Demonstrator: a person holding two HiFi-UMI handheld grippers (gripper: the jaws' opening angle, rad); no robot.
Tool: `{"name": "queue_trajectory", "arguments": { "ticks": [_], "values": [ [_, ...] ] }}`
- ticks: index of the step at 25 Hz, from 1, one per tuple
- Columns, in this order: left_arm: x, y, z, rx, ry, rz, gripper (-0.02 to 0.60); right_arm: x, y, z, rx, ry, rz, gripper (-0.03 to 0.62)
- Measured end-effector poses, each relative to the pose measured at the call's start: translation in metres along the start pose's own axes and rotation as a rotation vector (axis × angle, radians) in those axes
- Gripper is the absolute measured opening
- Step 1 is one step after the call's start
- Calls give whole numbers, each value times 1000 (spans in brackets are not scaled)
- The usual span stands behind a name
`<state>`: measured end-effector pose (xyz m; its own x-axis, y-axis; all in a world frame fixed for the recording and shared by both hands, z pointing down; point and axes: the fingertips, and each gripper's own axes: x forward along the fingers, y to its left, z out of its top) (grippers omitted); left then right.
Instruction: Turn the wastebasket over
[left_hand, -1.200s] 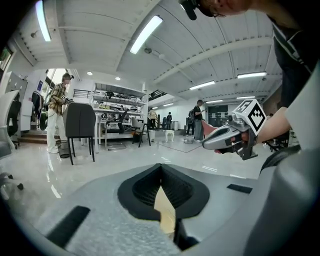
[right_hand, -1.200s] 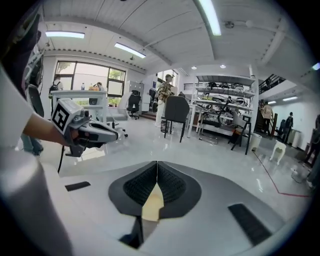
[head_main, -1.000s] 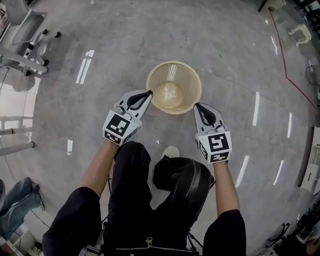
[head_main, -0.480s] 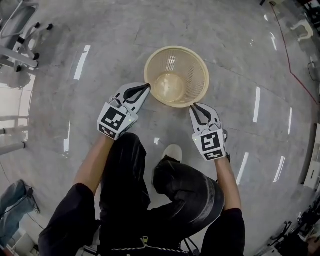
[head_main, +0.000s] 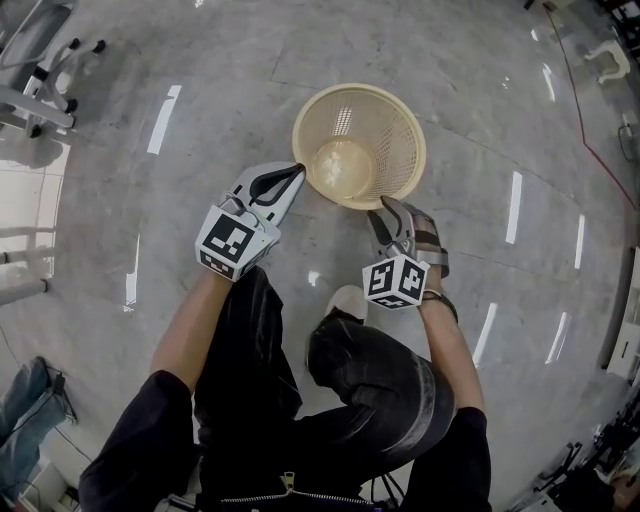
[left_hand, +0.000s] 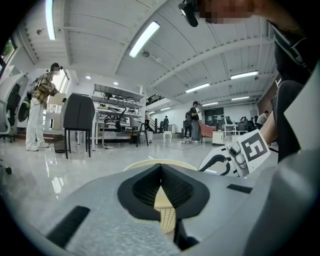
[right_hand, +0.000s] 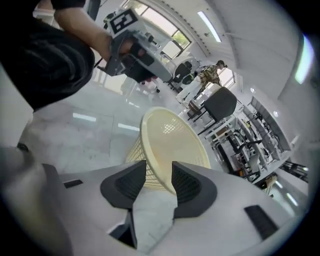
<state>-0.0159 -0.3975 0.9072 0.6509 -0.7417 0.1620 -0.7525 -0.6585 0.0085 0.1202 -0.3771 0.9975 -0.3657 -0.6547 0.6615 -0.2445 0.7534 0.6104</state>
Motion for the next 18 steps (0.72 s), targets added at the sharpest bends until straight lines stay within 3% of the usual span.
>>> {"name": "queue_trajectory", "arguments": {
  "ticks": [4,9,18],
  "values": [
    [-4,-1,-6,12,18,-4,6,13,-3,-4,-22,35,-64,141],
    [-7,1,-8,21,26,0,6,15,-3,0,-56,-6,-93,115],
    [-11,10,-10,37,34,19,6,-4,-38,15,97,-132,-164,67]
  ]
}}
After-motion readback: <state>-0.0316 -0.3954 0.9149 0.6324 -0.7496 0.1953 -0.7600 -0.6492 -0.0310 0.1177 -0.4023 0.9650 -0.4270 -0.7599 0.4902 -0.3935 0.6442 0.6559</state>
